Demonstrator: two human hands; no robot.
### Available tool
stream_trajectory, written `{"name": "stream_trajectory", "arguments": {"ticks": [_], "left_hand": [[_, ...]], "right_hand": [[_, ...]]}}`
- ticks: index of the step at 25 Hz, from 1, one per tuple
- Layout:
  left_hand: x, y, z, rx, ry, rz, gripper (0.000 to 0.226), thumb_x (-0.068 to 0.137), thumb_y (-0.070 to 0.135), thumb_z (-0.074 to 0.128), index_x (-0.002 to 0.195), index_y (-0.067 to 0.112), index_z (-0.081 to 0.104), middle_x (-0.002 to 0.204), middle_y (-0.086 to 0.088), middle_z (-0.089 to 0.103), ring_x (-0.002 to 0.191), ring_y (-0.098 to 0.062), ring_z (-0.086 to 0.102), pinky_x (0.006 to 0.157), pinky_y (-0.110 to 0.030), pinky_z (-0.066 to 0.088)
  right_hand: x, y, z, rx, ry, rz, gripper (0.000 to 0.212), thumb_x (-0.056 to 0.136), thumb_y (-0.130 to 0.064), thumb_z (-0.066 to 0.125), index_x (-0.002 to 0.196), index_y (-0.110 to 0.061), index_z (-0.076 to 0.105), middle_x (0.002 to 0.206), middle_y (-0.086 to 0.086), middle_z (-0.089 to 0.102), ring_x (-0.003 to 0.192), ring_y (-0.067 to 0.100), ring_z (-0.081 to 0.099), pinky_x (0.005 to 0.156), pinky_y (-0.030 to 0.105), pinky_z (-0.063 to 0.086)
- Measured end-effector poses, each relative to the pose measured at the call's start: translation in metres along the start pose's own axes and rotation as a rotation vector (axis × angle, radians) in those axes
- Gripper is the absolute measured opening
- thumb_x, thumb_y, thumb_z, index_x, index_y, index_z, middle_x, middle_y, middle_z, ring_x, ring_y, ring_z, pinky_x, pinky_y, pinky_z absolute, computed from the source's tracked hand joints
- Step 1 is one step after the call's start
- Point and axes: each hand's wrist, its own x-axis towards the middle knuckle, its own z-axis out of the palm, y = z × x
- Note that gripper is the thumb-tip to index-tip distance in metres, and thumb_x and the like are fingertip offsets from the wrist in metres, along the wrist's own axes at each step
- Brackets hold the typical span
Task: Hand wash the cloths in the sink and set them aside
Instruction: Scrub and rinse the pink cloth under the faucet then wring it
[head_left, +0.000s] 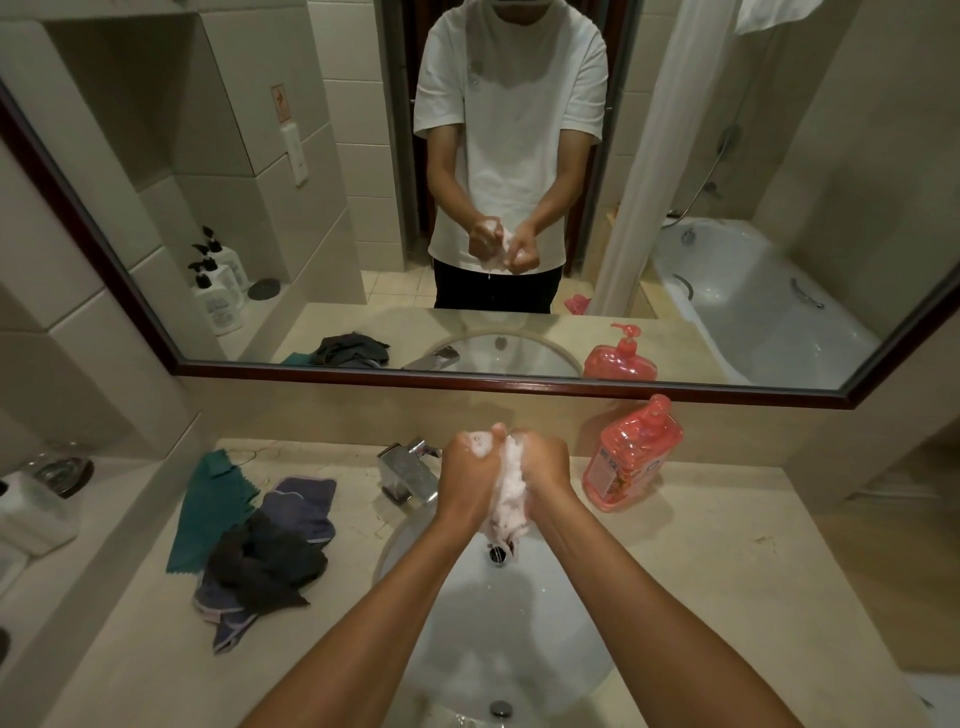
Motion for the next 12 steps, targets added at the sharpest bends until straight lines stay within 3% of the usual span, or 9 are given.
{"name": "stream_trajectory", "arguments": {"ticks": [2, 4, 8, 12], "left_hand": [[-0.002, -0.002, -0.001, -0.021, 0.013, 0.010, 0.049, 0.101, 0.031, 0.058, 0.057, 0.019, 0.042, 0.050, 0.003, 0.045, 0.043, -0.009, 0.041, 0.046, -0.027, 0.036], [0.001, -0.002, 0.000, -0.055, 0.040, 0.013, 0.050, 0.103, 0.026, 0.054, 0.055, 0.018, 0.042, 0.051, -0.002, 0.043, 0.049, -0.016, 0.040, 0.050, -0.030, 0.032], [0.017, 0.002, -0.001, -0.046, 0.072, -0.097, 0.053, 0.104, 0.021, 0.051, 0.052, 0.017, 0.039, 0.046, 0.002, 0.043, 0.048, -0.014, 0.038, 0.054, -0.029, 0.032], [0.010, 0.002, 0.002, 0.014, -0.022, -0.055, 0.045, 0.104, 0.027, 0.049, 0.062, 0.013, 0.051, 0.052, -0.003, 0.048, 0.045, -0.010, 0.039, 0.045, -0.022, 0.032]], "right_hand": [[-0.001, 0.001, -0.001, 0.046, -0.042, 0.019, 0.022, 0.097, -0.012, 0.054, 0.075, -0.013, 0.057, 0.076, 0.008, 0.061, 0.073, 0.025, 0.058, 0.072, 0.036, 0.052], [-0.009, 0.009, 0.001, 0.006, 0.051, -0.175, 0.029, 0.096, -0.020, 0.058, 0.068, -0.015, 0.052, 0.067, 0.007, 0.054, 0.066, 0.022, 0.052, 0.064, 0.034, 0.045], [-0.043, 0.037, 0.014, -0.108, 0.134, -0.531, 0.035, 0.090, -0.046, 0.052, 0.064, -0.028, 0.039, 0.064, -0.009, 0.044, 0.060, 0.009, 0.042, 0.056, 0.027, 0.036], [-0.032, 0.024, 0.013, -0.149, 0.253, -0.548, 0.048, 0.099, -0.030, 0.057, 0.055, -0.025, 0.038, 0.052, -0.008, 0.042, 0.051, 0.007, 0.038, 0.051, 0.027, 0.031]]}}
